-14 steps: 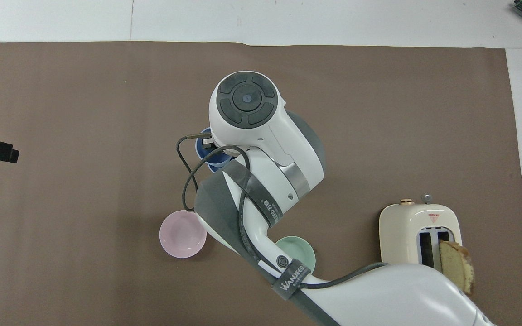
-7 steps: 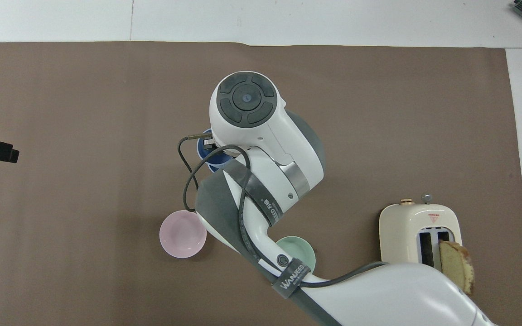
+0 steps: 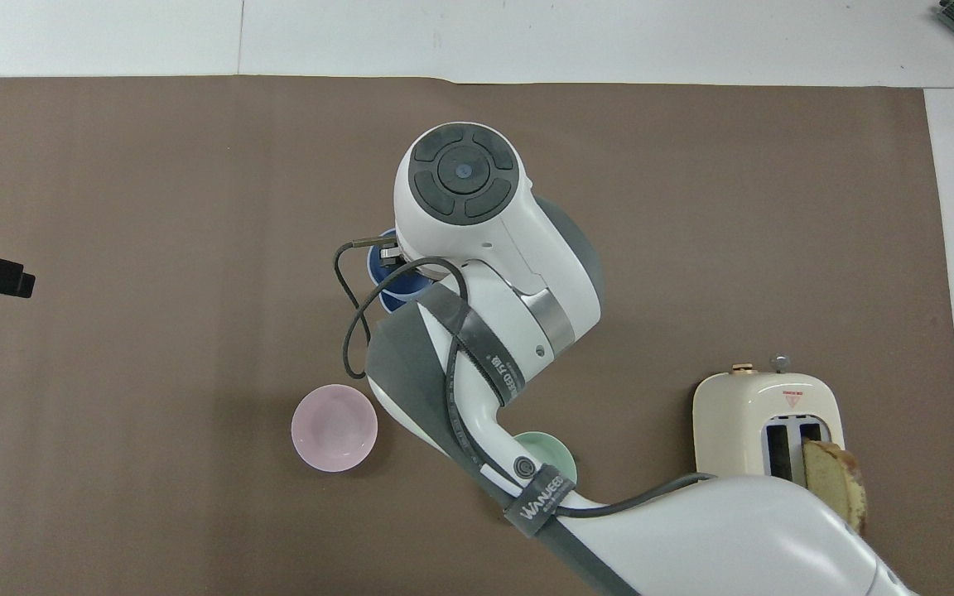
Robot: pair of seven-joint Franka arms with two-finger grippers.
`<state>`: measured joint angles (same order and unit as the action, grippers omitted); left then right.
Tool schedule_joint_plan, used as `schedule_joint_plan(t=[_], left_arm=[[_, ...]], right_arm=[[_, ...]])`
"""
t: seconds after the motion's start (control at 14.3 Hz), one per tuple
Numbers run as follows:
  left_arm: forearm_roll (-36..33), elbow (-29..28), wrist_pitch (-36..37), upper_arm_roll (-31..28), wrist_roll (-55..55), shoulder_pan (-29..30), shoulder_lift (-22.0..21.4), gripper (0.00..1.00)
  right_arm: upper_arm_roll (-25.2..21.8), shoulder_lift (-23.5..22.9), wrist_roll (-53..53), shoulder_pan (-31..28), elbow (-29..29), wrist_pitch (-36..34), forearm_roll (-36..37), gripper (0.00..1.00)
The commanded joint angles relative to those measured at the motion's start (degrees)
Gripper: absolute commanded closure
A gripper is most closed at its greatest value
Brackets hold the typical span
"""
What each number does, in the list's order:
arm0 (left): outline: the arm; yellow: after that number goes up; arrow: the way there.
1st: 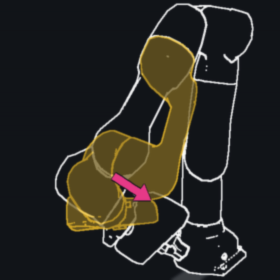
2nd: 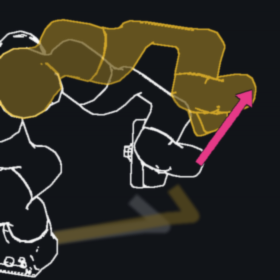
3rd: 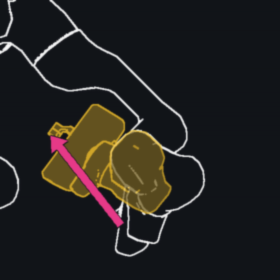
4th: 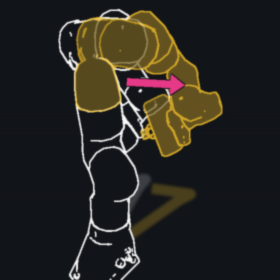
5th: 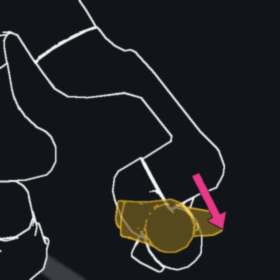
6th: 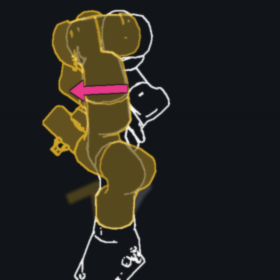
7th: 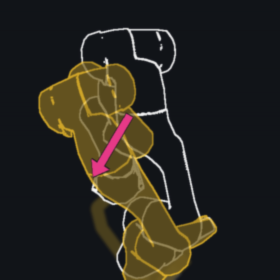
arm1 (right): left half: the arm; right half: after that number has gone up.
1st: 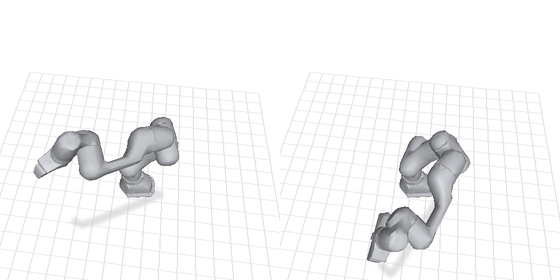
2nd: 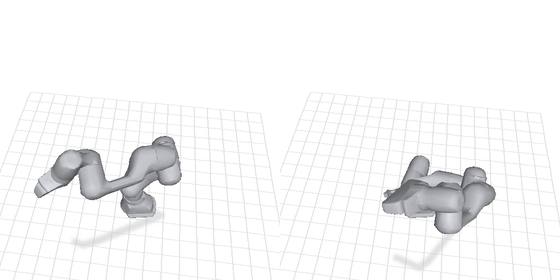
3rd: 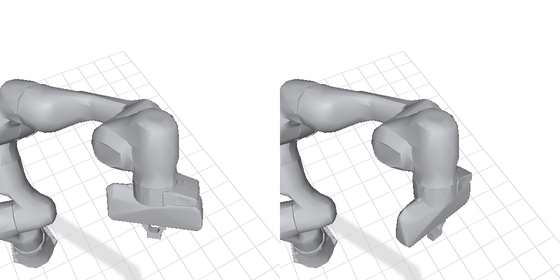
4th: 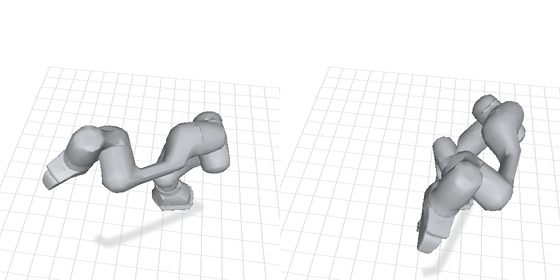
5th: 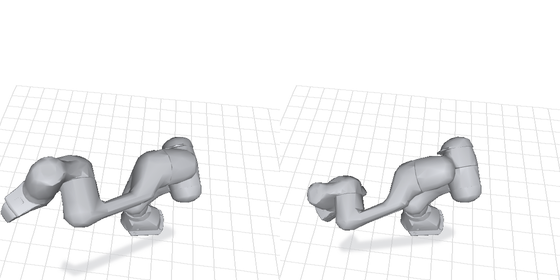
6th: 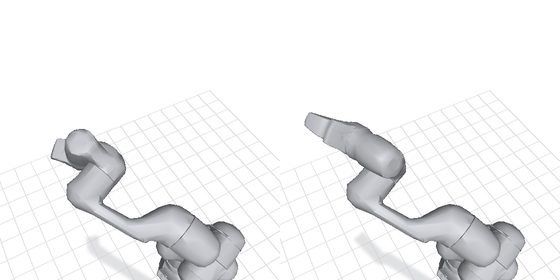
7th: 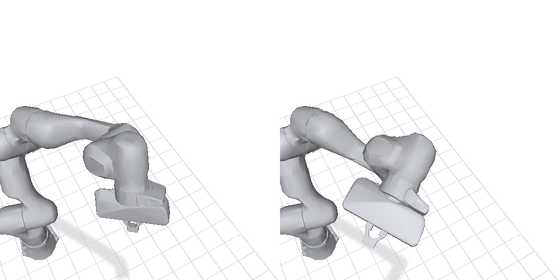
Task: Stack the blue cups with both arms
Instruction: 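Lower the held cup into the center blue cup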
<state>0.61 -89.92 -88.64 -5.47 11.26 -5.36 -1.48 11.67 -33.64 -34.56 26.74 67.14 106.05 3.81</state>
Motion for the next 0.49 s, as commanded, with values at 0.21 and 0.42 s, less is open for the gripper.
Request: schedule_joint_plan(t=[0.21, 0.42], left_arm=[[-0.5, 0.5, 0.8, 0.6, -0.4, 0.8, -0.2, 0.0], [-0.5, 0.5, 0.8, 0.6, -0.4, 0.8, -0.2, 0.0]], right_arm=[[0.6, -0.1, -1.5, -0.5, 5.2, 5.7, 1.2, 1.0], [0.6, -0.6, -1.5, -0.5, 6.2, 6.1, 1.1, 1.0]])
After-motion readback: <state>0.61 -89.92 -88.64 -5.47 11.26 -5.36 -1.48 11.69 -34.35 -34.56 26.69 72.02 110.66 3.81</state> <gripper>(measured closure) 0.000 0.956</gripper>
